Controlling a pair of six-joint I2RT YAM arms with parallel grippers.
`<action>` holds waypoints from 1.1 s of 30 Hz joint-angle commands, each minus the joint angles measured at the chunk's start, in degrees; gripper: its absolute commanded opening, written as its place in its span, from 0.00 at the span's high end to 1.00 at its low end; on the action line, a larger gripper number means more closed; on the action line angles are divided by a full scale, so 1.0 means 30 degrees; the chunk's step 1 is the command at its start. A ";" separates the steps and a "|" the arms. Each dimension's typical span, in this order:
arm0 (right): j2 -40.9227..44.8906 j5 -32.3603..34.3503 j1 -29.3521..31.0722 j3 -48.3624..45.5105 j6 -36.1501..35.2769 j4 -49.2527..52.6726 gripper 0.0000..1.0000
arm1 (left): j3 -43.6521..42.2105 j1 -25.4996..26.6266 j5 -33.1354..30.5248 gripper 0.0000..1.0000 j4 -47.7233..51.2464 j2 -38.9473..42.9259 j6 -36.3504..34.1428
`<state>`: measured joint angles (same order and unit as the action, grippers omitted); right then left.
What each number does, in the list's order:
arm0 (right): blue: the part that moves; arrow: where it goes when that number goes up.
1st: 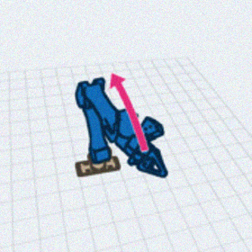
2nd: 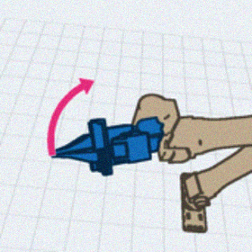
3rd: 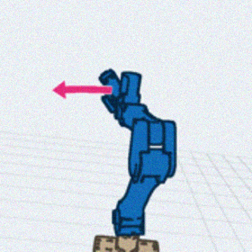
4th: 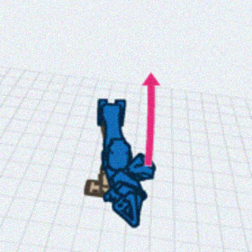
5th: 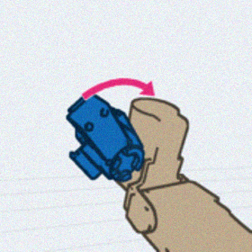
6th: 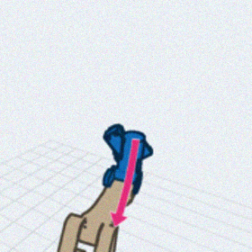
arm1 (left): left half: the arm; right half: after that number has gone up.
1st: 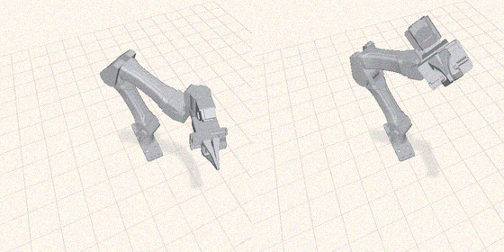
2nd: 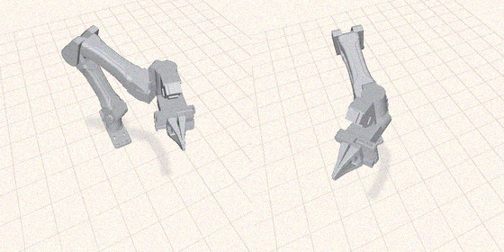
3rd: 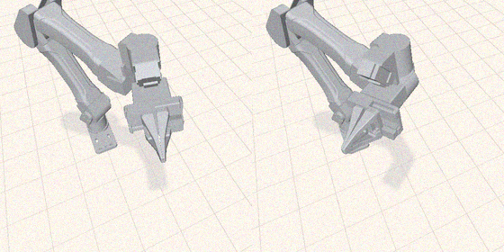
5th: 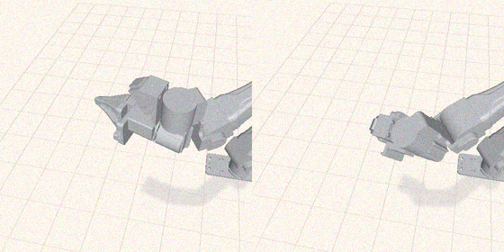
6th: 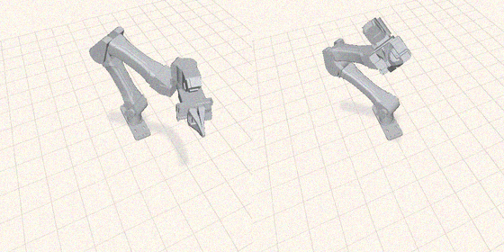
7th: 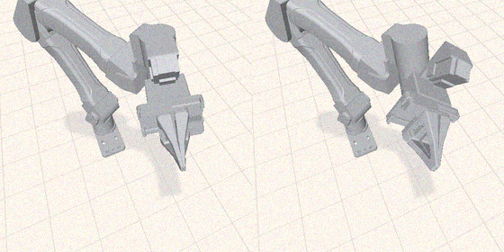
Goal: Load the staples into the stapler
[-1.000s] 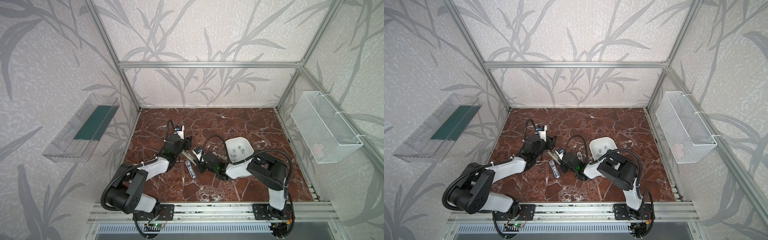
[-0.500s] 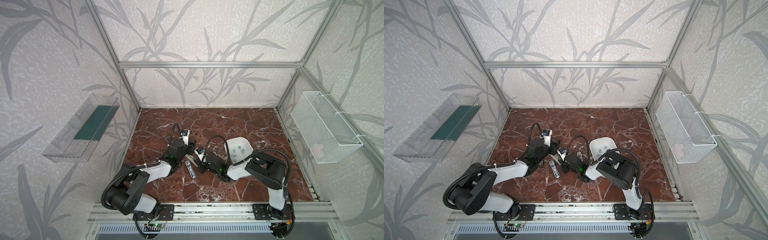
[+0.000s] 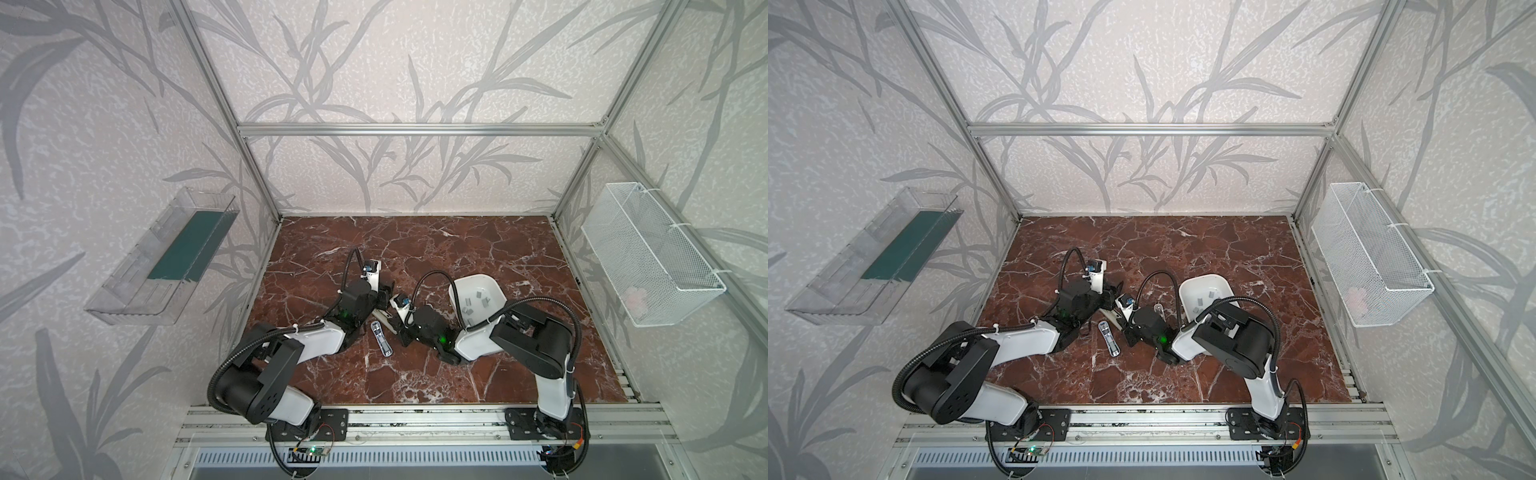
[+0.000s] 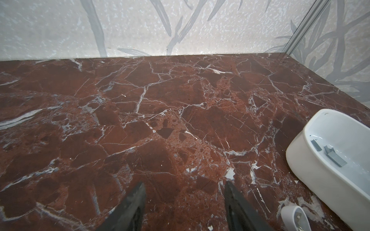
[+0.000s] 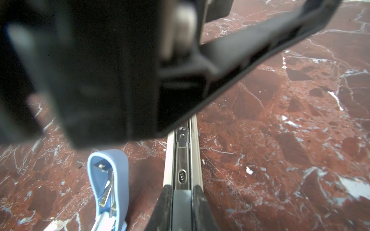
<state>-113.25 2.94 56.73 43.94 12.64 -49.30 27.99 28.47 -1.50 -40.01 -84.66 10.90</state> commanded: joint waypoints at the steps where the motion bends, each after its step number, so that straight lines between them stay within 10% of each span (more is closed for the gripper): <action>1: -0.0286 0.0045 -0.0025 -0.0285 0.0305 -0.0704 0.89 | -0.0570 0.0105 -0.0321 0.35 0.0563 -0.0562 -0.0190; 33: -0.1361 0.0106 -0.0015 -0.2595 -0.0069 -0.6096 0.69 | -0.1448 0.0602 -0.0321 0.33 -0.0724 -0.0856 -0.0710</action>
<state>-116.25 3.20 56.73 37.30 12.58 -64.40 24.99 29.95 -1.87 -44.60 -85.73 8.56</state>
